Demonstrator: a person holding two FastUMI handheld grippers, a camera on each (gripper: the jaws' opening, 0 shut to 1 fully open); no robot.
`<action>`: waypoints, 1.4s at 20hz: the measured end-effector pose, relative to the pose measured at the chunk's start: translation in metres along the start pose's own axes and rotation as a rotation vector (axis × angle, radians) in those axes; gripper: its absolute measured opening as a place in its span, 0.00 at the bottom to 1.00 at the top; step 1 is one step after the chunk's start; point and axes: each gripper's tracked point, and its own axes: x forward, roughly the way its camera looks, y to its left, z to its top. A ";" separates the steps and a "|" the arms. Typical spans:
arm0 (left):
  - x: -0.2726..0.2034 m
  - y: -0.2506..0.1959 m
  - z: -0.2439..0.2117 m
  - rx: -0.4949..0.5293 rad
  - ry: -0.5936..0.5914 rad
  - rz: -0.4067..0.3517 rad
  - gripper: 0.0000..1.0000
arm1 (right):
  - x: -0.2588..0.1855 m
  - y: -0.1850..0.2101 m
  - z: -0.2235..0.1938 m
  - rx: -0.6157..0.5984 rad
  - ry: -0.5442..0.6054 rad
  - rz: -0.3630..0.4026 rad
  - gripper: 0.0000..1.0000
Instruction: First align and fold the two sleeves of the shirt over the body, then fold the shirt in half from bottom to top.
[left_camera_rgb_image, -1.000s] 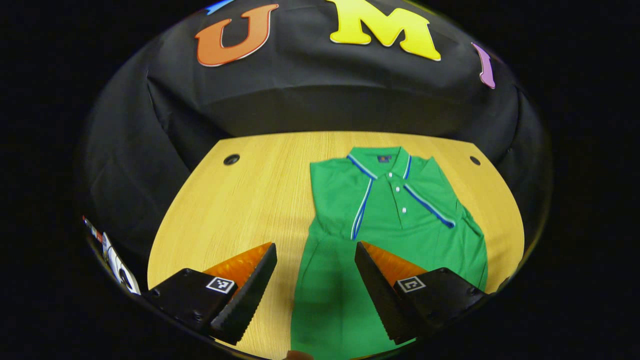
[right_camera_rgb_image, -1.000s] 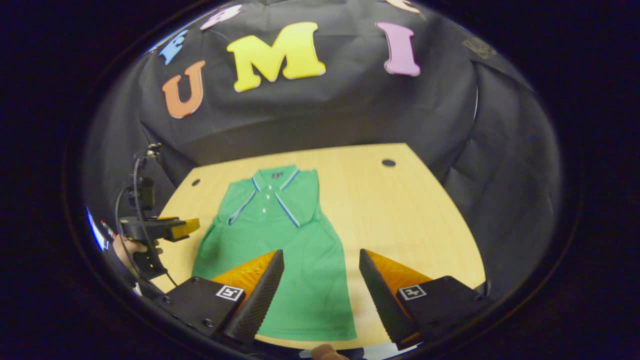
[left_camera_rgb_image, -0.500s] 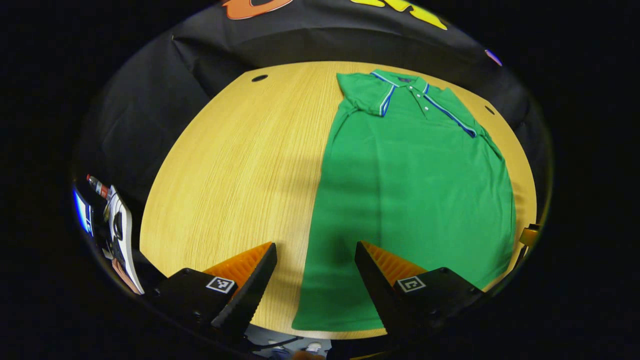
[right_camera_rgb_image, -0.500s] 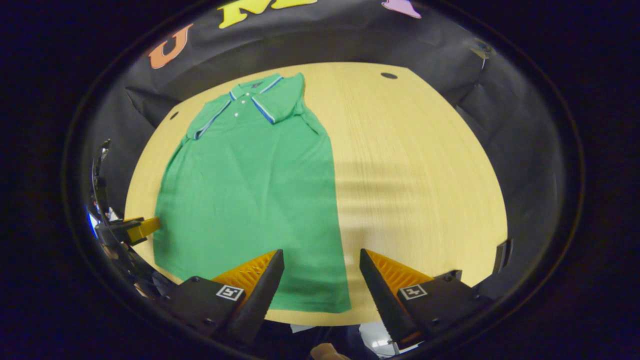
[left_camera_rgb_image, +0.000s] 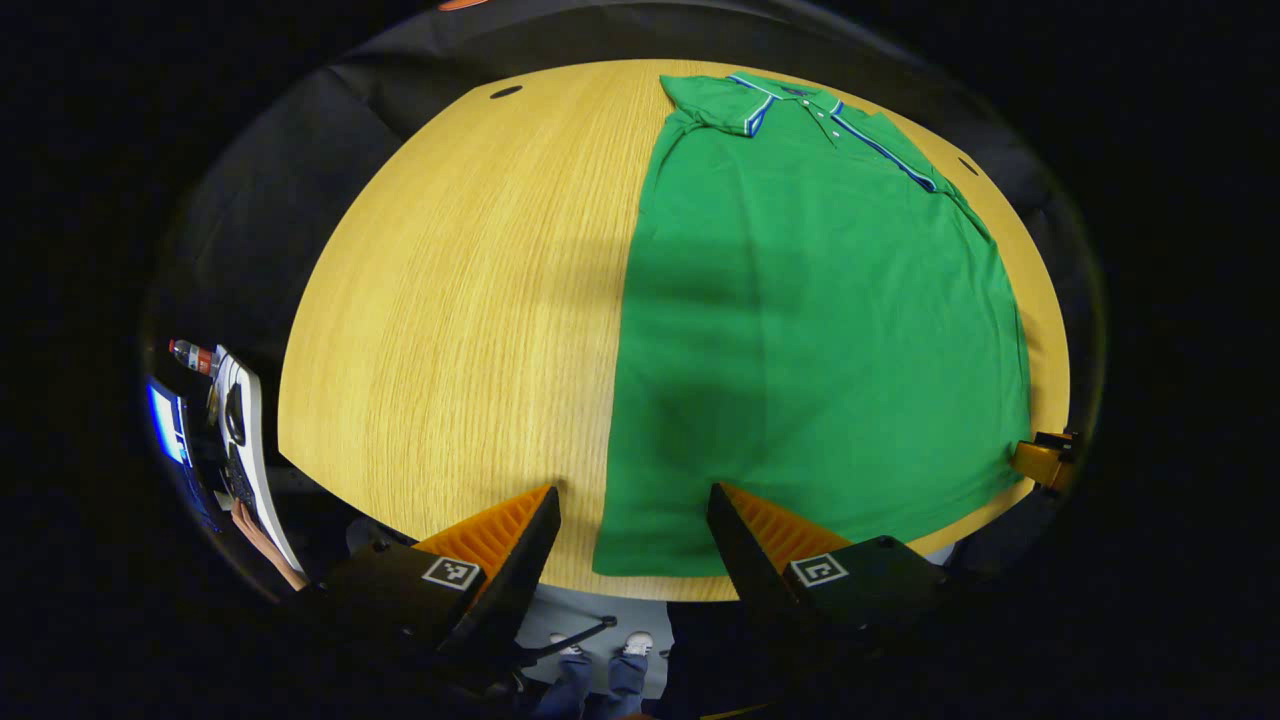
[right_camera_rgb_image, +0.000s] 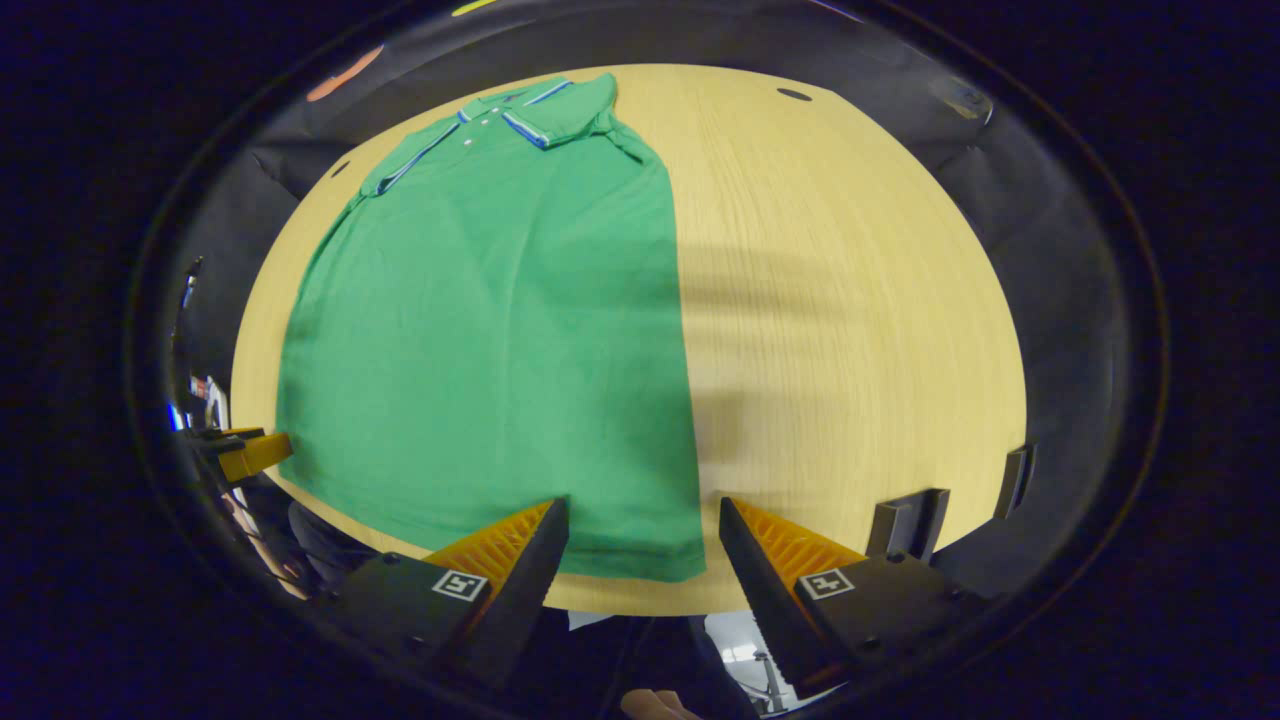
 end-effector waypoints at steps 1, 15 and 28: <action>0.001 -0.003 -0.008 -0.003 0.040 -0.019 0.96 | -0.001 0.000 -0.001 -0.003 0.019 -0.011 0.94; -0.008 -0.047 0.036 0.115 0.110 -0.086 0.68 | 0.005 0.013 0.013 -0.074 0.077 -0.026 0.46; -0.062 -0.118 0.138 0.119 -0.030 -0.155 0.04 | -0.003 0.014 0.023 -0.040 0.048 0.051 0.06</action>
